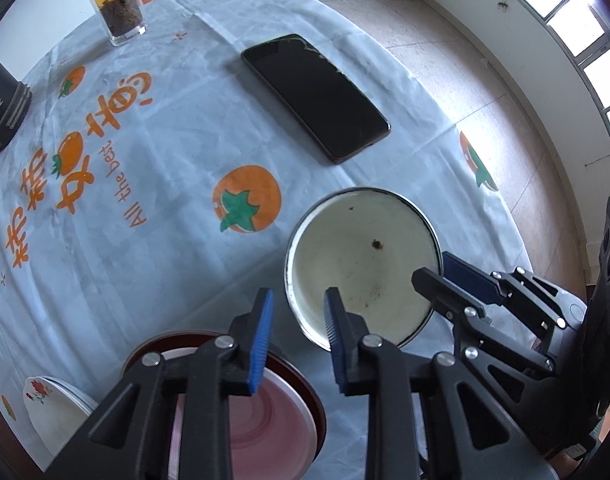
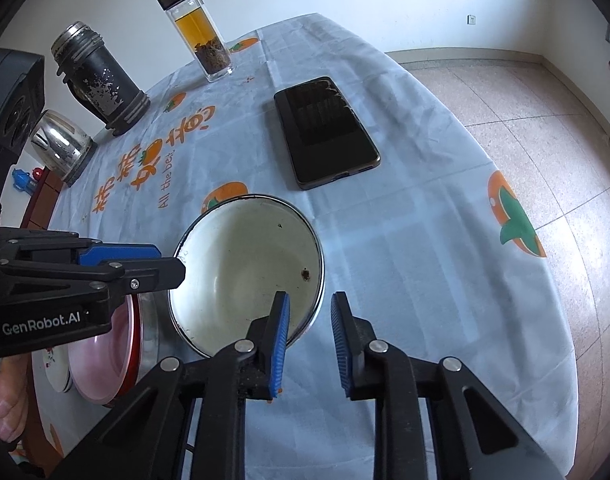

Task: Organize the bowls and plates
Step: 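Move both tools to the rim of the white enamel bowl, then close both tools on the enamel bowl rim and lift it, then carry the enamel bowl over the pink bowl with both tools, then lower the enamel bowl into the pink bowl and open both tools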

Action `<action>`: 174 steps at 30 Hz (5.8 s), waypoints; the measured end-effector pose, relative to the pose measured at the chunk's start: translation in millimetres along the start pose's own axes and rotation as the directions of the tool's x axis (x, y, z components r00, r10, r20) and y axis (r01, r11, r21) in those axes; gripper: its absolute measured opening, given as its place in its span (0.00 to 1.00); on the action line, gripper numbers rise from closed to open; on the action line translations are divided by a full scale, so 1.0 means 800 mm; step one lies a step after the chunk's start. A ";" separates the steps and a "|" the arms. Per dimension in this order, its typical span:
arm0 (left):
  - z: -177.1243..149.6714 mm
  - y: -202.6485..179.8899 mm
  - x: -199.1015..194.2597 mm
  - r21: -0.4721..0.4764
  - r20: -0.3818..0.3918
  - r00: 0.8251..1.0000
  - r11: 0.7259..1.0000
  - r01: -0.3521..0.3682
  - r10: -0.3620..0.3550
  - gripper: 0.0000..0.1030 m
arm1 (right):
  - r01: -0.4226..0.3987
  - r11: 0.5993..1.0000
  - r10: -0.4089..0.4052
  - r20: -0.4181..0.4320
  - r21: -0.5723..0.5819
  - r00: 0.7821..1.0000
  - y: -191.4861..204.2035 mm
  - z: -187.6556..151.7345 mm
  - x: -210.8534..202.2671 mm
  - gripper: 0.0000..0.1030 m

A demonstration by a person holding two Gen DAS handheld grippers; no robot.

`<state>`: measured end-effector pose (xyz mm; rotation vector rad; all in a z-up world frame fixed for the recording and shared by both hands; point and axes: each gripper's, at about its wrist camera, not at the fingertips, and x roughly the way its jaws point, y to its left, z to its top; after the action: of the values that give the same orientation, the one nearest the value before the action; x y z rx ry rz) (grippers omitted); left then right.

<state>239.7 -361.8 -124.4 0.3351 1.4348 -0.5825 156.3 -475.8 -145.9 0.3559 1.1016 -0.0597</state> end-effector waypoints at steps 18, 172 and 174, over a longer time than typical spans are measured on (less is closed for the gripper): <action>-0.005 -0.013 -0.010 0.011 0.018 1.000 1.000 -0.024 0.024 0.04 | -0.011 1.000 0.010 0.026 0.008 1.000 -0.003 0.007 -0.015 0.13; -0.148 0.104 -0.061 -0.319 0.073 0.997 0.948 0.000 0.024 0.03 | -0.126 0.946 0.111 -0.066 -0.300 0.992 0.157 -0.021 -0.019 0.13; -0.148 0.105 -0.060 -0.319 0.072 0.997 0.948 0.000 0.024 0.03 | -0.124 0.945 0.110 -0.064 -0.302 0.992 0.157 -0.021 -0.019 0.13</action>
<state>187.6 -219.6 -102.7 0.0643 1.4265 -0.3407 162.6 -353.8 -107.6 0.1438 1.1138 0.2243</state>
